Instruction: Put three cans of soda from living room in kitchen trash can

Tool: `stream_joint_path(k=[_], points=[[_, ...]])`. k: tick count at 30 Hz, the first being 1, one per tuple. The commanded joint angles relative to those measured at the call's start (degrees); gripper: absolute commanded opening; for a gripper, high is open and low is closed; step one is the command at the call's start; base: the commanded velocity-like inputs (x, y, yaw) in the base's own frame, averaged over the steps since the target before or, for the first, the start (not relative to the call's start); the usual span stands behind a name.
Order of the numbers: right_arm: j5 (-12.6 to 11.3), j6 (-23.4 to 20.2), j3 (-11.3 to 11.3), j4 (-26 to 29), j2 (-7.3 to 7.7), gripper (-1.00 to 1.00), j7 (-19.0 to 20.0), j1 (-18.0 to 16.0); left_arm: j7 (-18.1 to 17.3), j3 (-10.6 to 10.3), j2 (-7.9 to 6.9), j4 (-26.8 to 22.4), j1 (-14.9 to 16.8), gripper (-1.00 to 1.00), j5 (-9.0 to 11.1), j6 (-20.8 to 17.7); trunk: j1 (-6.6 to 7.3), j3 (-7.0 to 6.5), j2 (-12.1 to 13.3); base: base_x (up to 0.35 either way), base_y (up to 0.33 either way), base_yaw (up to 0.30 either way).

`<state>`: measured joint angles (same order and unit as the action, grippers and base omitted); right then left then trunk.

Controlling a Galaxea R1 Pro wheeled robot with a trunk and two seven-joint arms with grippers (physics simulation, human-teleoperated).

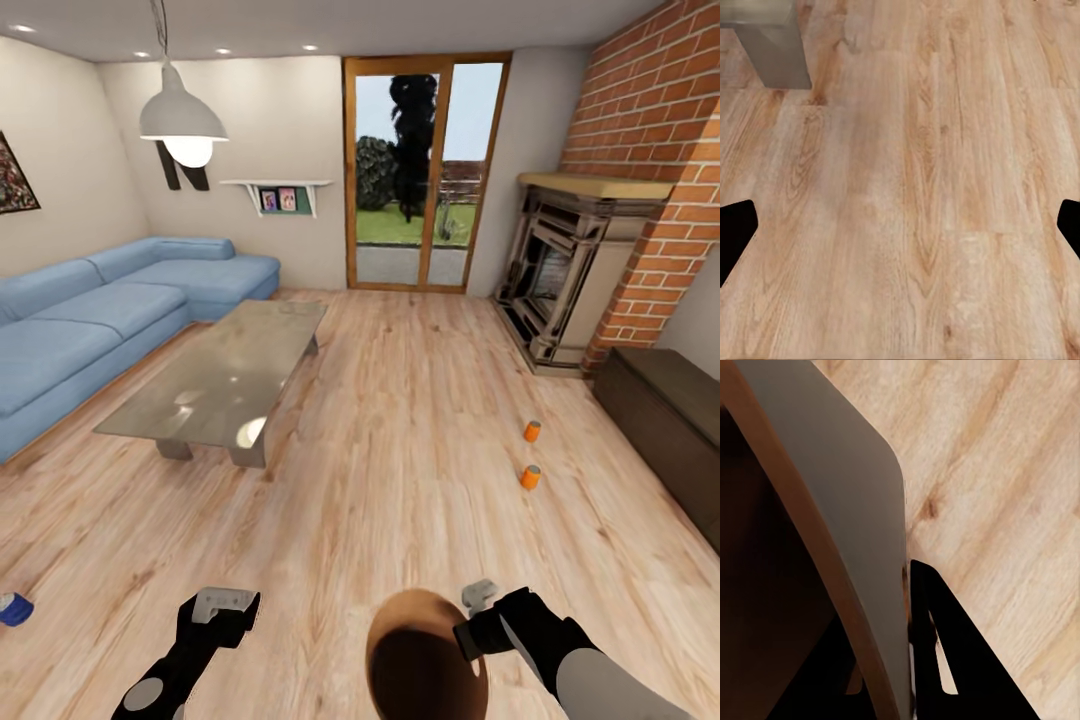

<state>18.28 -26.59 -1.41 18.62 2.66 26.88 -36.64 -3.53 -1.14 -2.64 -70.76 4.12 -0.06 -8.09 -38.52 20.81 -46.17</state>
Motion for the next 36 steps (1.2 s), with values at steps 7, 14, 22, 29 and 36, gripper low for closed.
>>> stream_joint_path(k=[7,14,22,29,36], points=[[-0.8,-0.1,0.2,-0.1,-0.02,-1.0,0.4,0.0,0.0,0.0,0.0,0.0,0.0,1.0,0.0,0.0,0.0,0.45,0.0,0.261,0.219,0.172],[-0.8,0.0,0.2,-0.1,-0.03,-1.0,0.3,0.0,0.0,0.0,0.0,0.0,0.0,1.0,0.0,-0.1,0.0,0.89,0.0,0.257,0.215,0.179],[-0.8,0.1,0.2,-0.1,-0.04,-1.0,0.3,0.0,-0.1,0.1,0.0,0.0,0.0,1.0,-0.2,-0.3,0.0,1.36,0.0,0.225,0.25,0.162],[-0.8,0.3,0.2,-0.6,-0.18,-1.0,0.3,0.0,-0.1,0.1,0.0,0.0,0.0,1.0,0.0,-0.4,0.0,1.44,0.0,0.219,0.267,0.031],[-0.8,0.3,0.2,-0.7,-0.16,-1.0,0.3,0.0,-0.1,0.1,0.0,0.0,0.0,1.0,-0.1,-0.4,0.0,1.17,0.0,0.226,0.265,-0.1]])
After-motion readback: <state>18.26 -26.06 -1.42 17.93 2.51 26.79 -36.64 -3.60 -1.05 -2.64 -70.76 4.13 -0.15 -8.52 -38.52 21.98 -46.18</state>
